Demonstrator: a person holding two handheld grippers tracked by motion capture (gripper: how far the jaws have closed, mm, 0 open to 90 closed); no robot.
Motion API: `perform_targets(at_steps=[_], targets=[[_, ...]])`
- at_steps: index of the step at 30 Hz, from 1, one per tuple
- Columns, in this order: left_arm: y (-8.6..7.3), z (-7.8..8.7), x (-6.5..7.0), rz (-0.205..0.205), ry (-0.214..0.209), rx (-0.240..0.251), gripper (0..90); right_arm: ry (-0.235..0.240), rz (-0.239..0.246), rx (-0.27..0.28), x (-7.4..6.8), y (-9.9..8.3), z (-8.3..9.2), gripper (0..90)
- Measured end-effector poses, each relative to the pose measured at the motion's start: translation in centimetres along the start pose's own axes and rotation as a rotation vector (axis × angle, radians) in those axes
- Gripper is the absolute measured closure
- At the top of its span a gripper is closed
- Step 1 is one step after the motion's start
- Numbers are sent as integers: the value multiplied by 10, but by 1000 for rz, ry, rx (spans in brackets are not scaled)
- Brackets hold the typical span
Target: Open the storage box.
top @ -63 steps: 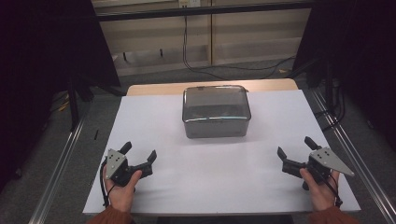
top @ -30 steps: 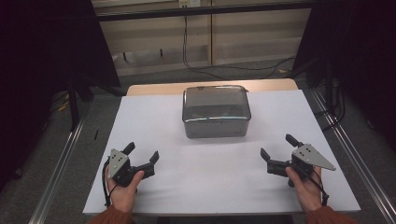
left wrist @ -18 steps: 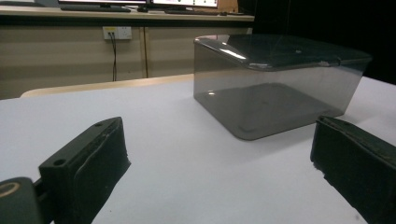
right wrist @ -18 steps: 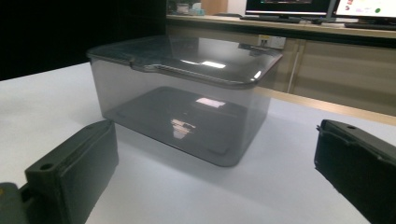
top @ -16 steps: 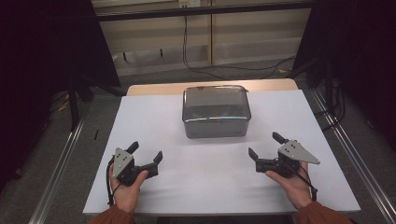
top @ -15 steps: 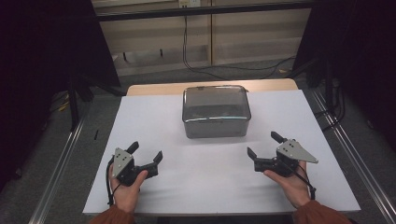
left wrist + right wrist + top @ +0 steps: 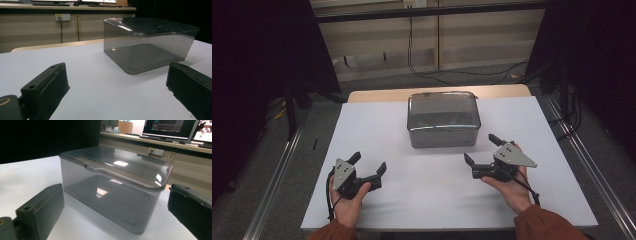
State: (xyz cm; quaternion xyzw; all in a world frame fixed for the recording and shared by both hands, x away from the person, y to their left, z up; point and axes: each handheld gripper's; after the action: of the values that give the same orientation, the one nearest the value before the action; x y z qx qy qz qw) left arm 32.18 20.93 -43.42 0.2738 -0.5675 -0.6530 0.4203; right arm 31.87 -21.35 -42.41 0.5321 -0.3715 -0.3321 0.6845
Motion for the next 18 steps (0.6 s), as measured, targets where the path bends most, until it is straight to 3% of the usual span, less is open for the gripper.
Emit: perform_targets(at_steps=[3,6,13,18], targets=[[0,0,-1,10,1,-1,35,5,5,4,-1,2,-4,5],[-1,0,-1,9,0,-8,35,17,59,3,-4,5,-13,13],[-1,0,-2,5,2,-11,35,21,99,-4,-7,11,-23,26],[-1,0,-2,5,-2,-10,35,17,172,-15,-9,14,-35,50]])
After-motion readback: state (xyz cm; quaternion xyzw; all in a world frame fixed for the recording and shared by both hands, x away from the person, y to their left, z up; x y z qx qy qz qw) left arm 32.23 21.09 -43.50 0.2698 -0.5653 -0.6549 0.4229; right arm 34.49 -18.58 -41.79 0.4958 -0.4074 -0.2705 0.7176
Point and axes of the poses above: each handheld gripper's, and its own axes: z roughly backward along the jaws, y roughly out of its top, x roughly to its right, and after that the axes turned 4 degrees about z, right-handed
